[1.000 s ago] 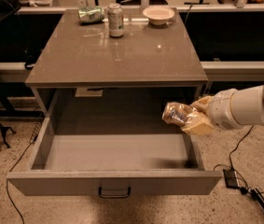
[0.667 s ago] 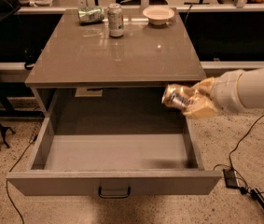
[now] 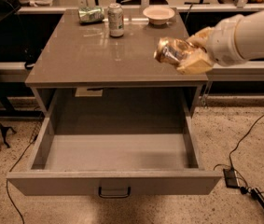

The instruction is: Pick orange can from top drawer and place on counter

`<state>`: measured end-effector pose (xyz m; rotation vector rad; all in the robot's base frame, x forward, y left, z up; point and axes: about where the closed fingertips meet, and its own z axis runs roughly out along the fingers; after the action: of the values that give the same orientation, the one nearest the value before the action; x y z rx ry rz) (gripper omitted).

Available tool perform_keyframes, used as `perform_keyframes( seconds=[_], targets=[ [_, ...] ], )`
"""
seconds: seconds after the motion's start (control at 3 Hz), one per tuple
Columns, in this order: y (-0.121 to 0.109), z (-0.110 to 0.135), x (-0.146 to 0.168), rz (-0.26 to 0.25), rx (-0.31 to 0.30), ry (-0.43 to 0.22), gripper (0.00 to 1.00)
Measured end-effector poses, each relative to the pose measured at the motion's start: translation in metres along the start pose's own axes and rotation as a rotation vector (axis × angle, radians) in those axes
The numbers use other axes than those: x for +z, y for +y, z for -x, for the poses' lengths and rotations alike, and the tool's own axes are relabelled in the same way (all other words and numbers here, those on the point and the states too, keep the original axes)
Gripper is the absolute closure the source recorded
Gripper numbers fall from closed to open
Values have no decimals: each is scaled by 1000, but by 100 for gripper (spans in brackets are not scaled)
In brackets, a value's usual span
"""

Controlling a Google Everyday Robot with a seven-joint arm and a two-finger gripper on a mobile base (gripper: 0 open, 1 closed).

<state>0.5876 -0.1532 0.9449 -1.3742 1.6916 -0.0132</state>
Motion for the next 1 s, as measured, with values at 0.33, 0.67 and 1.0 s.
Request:
perform_keyframes(
  seconds=[0.33, 0.67, 1.0],
  targets=[
    [-35, 29, 32, -12, 17, -4, 100],
    [-49, 39, 60, 7, 39, 4, 100],
    [-54, 46, 94, 45, 48, 21, 100]
  ],
)
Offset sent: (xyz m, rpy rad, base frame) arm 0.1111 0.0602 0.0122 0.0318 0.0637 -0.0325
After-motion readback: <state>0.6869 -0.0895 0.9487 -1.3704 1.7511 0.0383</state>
